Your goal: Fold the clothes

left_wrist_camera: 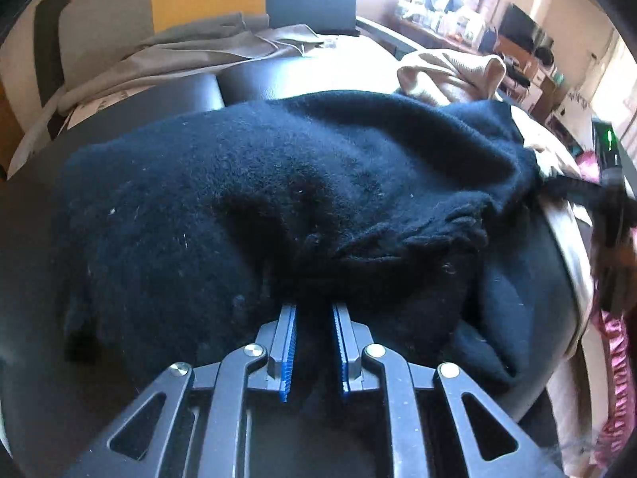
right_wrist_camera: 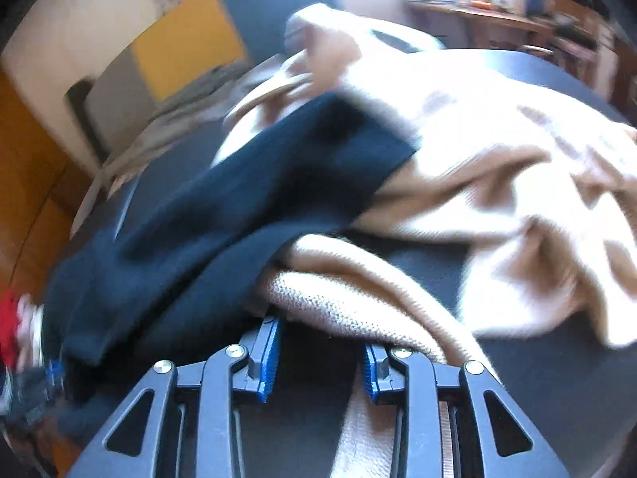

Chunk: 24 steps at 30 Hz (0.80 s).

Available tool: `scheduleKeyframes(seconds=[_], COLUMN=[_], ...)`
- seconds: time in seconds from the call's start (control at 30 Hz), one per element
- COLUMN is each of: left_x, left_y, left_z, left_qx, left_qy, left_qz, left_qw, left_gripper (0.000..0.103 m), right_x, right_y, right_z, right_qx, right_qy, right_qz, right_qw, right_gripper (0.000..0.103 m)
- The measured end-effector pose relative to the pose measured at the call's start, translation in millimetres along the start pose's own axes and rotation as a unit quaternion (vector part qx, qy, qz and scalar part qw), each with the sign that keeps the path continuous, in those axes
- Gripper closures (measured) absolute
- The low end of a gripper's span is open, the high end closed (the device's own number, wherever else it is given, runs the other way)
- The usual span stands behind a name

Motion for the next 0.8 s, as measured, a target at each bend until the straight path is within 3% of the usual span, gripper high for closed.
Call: scheduleKeyframes(seconds=[0.1, 0.23, 0.33, 0.43, 0.5, 0.57, 0.6, 0.7, 0.8], left_x=[-5, -17, -22, -25, -25, -23, -21, -19, -14], left_y=[4, 14, 18, 21, 21, 20, 19, 16, 8], left_z=[-9, -9, -6, -8, -11, -13, -14, -12, -15], left_qx=[0.011, 0.005, -0.009, -0.010, -0.001, 0.006, 0.008, -0.007, -0.024], left_qy=[-0.002, 0.025, 0.052, 0.064, 0.064, 0.064, 0.066, 0.089, 0.094], left_qz=[-0.007, -0.017, -0.026, -0.030, -0.028, -0.026, -0.026, -0.027, -0.024], left_qw=[0.9999, 0.9995, 0.9983, 0.9975, 0.9976, 0.9976, 0.9974, 0.9956, 0.9950], left_gripper=[0.086, 0.086, 0.087, 0.087, 0.087, 0.087, 0.087, 0.087, 0.087], right_x=[-36, -80, -109, -129, -129, -122, -117, -97, -76], right_y=[-12, 12, 29, 43, 39, 32, 27, 8, -11], right_z=[7, 11, 25, 56, 79, 100, 110, 131, 128], right_qx=[-0.031, -0.026, -0.047, -0.027, -0.017, 0.020, 0.030, 0.032, 0.057], right_qy=[0.013, 0.028, 0.082, 0.150, 0.182, 0.193, 0.200, 0.220, 0.208], right_qz=[0.032, 0.033, 0.039, 0.042, 0.045, 0.045, 0.044, 0.039, 0.023], right_qw=[0.999, 0.999, 0.995, 0.987, 0.982, 0.980, 0.978, 0.974, 0.976], right_gripper=[0.070, 0.070, 0.072, 0.076, 0.079, 0.080, 0.094, 0.095, 0.094])
Point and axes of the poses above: each gripper's, at about its wrist camera, not at the fingertips, and y roughly the way its jaws point, z to its right, x to its underside, the point moved 2 cm from there along y, roughly the way its jaws point, and after that the axes turned 11 degrees about y, right-handed, at the moved point
